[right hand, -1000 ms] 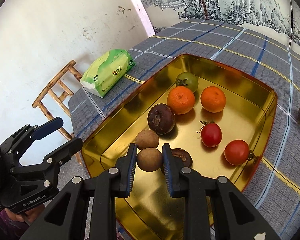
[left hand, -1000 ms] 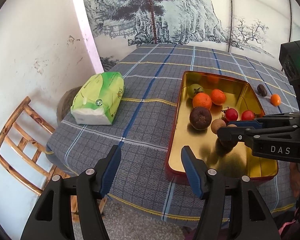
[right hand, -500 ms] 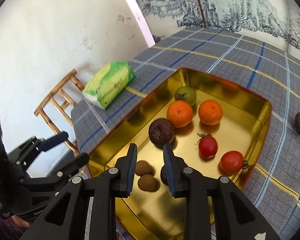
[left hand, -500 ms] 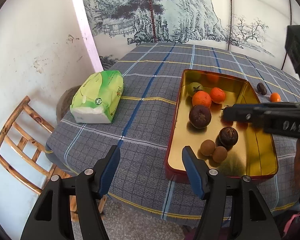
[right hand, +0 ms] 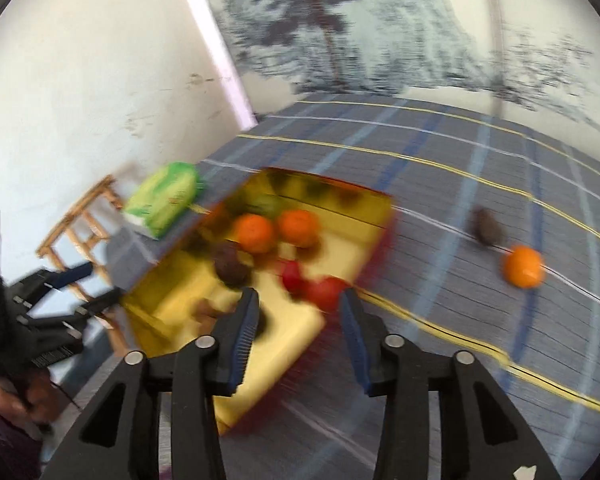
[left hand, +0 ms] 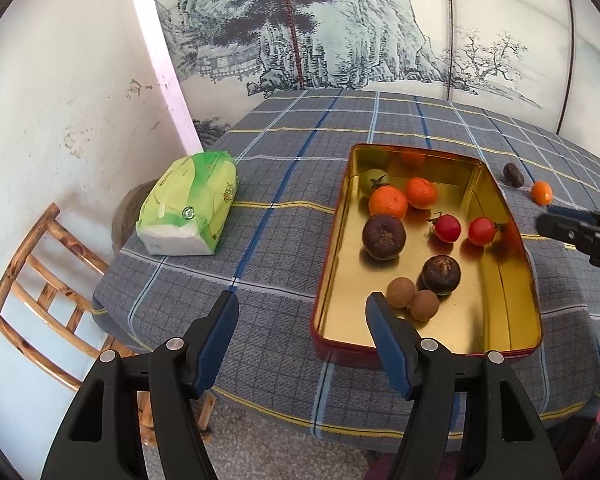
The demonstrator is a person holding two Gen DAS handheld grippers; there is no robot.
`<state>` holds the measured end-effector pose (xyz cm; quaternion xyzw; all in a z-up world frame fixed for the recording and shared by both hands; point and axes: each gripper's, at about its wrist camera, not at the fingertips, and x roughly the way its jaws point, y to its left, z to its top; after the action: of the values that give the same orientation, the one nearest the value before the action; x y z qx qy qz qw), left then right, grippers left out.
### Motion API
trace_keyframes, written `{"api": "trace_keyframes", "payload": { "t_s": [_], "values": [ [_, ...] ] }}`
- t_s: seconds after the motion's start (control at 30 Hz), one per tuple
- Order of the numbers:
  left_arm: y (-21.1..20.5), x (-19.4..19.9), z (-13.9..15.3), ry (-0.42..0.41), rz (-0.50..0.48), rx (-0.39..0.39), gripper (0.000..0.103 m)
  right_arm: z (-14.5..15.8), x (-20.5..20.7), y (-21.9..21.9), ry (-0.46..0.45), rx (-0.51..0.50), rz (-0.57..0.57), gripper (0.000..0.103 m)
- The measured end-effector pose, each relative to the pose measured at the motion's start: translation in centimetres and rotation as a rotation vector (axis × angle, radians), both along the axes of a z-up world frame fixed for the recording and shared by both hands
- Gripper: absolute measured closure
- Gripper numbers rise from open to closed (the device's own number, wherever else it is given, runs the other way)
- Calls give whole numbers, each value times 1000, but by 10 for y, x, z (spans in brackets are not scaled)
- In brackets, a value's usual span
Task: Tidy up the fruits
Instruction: 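Lift the right gripper from the tin and turn toward the loose orange, then grasp the brown mangosteen with the left gripper while the right gripper grasps the orange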
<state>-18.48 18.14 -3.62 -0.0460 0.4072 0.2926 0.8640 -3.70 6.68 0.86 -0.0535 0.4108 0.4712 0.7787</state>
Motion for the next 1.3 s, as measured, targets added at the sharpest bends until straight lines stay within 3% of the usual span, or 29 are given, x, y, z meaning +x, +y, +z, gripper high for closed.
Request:
{"api": "trace_keyframes", "payload": {
  "t_s": [0.23, 0.3, 0.53, 0.7, 0.87, 1.0, 1.07, 1.2, 1.3],
  "values": [
    [-21, 11, 6, 16, -48, 28, 35, -32, 38, -81, -48, -125, -205, 53],
    [-27, 16, 8, 19, -62, 36, 34, -40, 47, -104, -79, -168, -266, 47],
    [-61, 35, 12, 45, -127, 75, 31, -58, 75, -169, -133, -260, -408, 42],
    [-88, 51, 17, 61, -176, 104, 30, -69, 89, -196, -118, -284, -457, 35],
    [-116, 71, 21, 76, -223, 142, 28, -76, 103, -216, -46, -257, -490, 34],
    [-142, 93, 26, 94, -274, 156, 25, -80, 109, -225, -14, -248, -511, 23],
    [-151, 105, 28, 103, -294, 138, 25, -81, 112, -231, 3, -234, -526, 18],
    [-160, 139, 37, 108, -330, 26, 24, -85, 114, -228, 6, -277, -547, 3],
    [-163, 174, 46, 94, -348, -65, 24, -87, 113, -223, -7, -319, -542, 1]
  ]
}}
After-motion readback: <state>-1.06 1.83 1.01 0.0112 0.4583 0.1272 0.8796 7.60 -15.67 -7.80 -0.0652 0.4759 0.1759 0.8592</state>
